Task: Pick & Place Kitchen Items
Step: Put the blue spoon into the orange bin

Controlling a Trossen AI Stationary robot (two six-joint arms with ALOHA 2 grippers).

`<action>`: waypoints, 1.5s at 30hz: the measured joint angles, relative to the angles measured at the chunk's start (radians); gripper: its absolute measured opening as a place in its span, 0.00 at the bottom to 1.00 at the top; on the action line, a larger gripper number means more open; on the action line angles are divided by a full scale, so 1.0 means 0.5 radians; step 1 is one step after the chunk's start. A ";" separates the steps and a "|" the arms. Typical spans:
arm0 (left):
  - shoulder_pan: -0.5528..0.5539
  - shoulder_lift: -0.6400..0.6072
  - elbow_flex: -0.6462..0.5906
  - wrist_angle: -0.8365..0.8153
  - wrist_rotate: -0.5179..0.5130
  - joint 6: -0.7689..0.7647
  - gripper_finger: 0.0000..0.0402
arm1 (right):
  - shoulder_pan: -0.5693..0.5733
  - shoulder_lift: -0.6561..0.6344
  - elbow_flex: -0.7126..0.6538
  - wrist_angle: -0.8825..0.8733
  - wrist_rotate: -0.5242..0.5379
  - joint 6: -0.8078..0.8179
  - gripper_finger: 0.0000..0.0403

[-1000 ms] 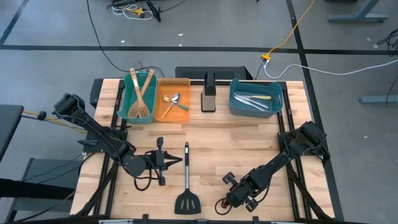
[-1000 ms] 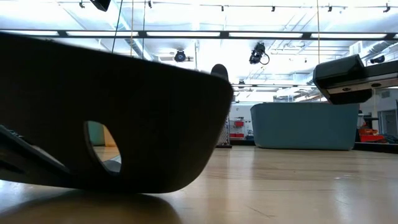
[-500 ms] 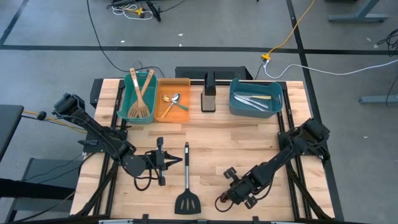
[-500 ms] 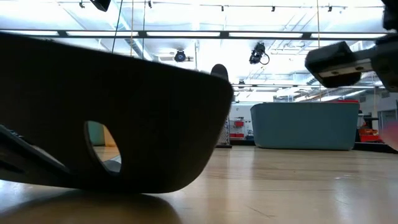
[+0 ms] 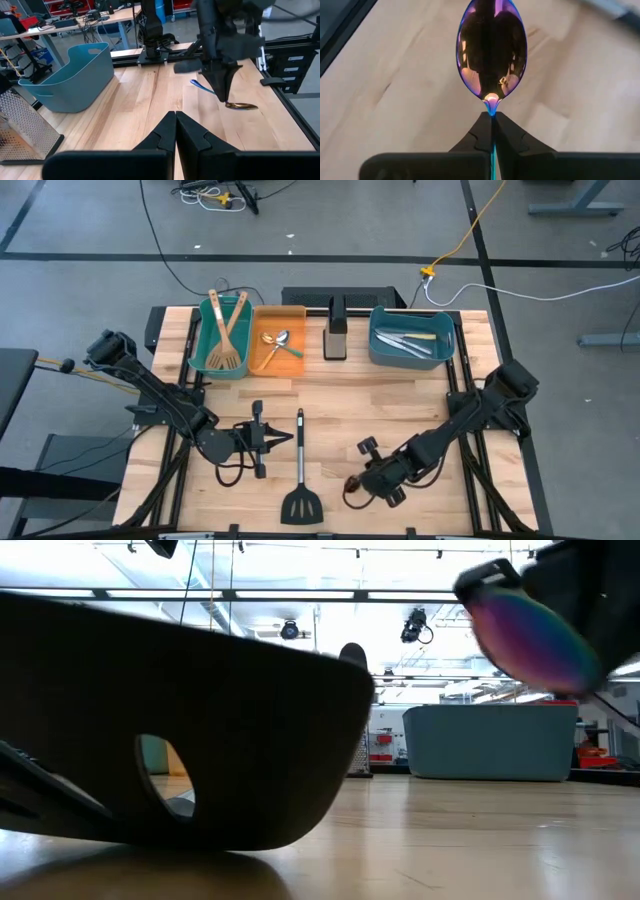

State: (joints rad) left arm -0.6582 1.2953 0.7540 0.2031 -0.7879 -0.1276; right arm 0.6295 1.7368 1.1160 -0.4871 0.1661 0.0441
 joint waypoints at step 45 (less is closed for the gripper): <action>0.111 0.000 0.000 0.021 0.072 0.001 0.03 | -0.316 -0.486 0.004 1.232 0.597 -0.629 0.03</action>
State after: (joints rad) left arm -0.6030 1.2953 0.7540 0.2138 -0.7517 -0.1272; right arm 0.4715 1.4940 1.1179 0.1289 0.4644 -0.2705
